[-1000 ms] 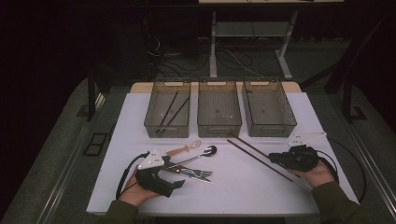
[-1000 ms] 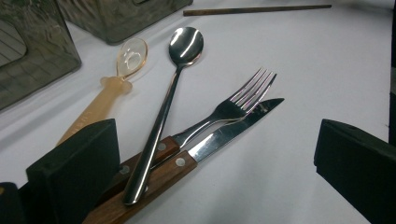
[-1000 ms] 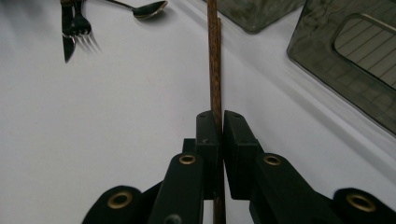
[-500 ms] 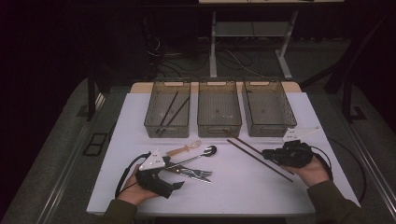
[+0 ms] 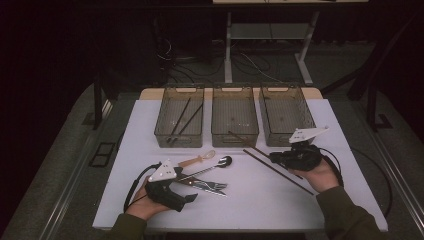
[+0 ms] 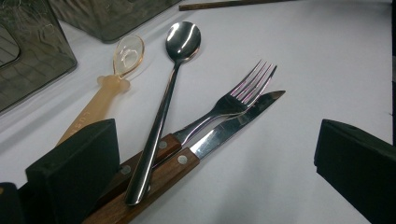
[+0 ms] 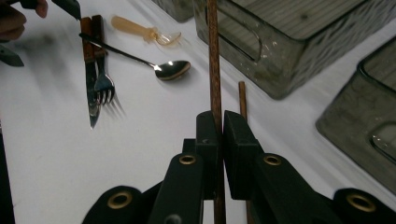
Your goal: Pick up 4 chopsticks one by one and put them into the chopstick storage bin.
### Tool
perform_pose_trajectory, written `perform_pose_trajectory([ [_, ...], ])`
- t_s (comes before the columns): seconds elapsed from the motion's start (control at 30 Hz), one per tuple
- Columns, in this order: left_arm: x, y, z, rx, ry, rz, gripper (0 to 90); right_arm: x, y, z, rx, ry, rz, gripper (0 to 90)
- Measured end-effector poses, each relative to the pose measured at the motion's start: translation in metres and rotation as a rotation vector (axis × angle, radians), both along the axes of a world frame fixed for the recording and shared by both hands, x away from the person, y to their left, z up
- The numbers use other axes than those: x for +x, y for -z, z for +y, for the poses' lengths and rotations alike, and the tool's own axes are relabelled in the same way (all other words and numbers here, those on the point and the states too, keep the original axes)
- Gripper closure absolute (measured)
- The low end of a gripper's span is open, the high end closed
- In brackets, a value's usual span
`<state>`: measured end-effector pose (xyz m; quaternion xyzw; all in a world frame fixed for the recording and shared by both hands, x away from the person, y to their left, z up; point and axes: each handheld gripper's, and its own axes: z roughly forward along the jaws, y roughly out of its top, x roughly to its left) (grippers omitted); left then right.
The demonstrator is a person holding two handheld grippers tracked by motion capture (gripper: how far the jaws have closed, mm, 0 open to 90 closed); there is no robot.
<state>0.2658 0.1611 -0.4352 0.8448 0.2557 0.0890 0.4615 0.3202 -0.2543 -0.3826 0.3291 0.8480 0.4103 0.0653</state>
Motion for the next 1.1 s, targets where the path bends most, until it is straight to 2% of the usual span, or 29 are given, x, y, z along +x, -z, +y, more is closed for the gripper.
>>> perform_pose_trajectory([
  [0.63, -0.001, -0.001, -0.002, -0.007, 0.008, -0.001, 0.0, 0.018, -0.012, 0.039, 0.011, 0.028, 0.005, 84.8],
  [1.1, -0.002, -0.001, -0.002, -0.012, 0.01, -0.003, 0.0, 0.042, -0.025, 0.075, 0.014, 0.054, 0.005, 84.8],
])
